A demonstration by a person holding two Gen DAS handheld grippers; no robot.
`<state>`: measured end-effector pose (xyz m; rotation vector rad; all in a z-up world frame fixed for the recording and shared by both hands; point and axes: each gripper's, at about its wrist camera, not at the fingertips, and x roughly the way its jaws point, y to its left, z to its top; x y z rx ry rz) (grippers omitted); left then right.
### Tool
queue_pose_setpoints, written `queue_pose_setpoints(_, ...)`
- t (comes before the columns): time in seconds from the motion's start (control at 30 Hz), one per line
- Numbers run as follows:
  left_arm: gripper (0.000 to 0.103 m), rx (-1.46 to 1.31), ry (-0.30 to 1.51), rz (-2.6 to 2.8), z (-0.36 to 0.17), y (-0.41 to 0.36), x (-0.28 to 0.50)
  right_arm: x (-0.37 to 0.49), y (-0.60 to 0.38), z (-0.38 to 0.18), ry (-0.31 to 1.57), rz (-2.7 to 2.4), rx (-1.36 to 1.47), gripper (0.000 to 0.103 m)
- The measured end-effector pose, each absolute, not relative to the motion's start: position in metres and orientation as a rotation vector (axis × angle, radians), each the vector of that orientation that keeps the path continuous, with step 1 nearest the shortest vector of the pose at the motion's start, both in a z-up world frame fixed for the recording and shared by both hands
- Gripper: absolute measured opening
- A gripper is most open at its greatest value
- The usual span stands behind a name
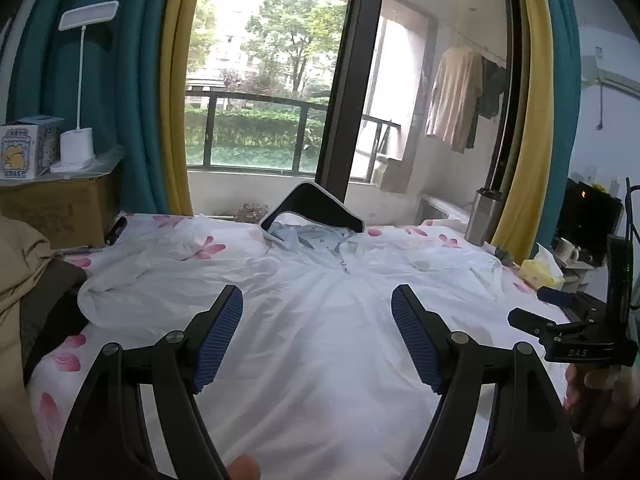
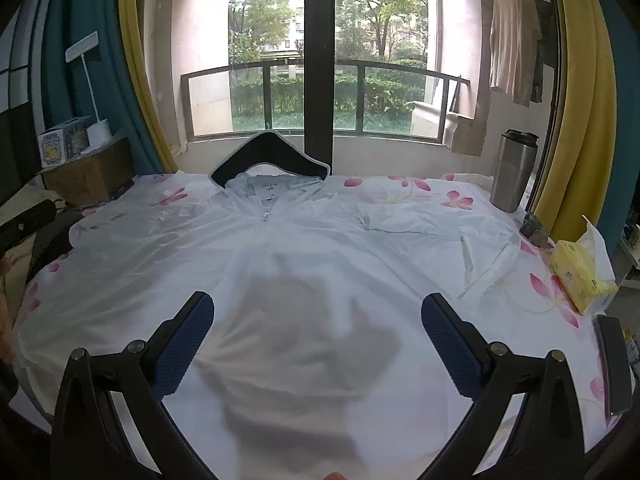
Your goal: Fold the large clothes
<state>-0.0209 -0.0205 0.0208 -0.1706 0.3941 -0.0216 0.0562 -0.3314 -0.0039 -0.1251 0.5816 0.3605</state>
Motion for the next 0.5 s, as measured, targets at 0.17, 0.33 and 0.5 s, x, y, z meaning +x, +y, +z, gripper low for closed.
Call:
queue_pose_setpoints(0.17,0.080,-0.177,0.399,-0.033,0.0210,-0.0224,-0.0220,0.0546,-0.3311,-0.0027,0.586,0.366,-0.118,0.102)
queue_pose_setpoints(0.33,0.080,-0.175,0.399,-0.030,0.0212,-0.0230,-0.0222,0.0547,-0.3290,-0.0026,0.589,0.370,-0.120,0.102)
queue_pose_setpoints(0.5,0.080,-0.180,0.407,-0.033,0.0216,-0.0243,-0.0243,0.0542,-0.3290,-0.0025,0.589,0.371,-0.118,0.102)
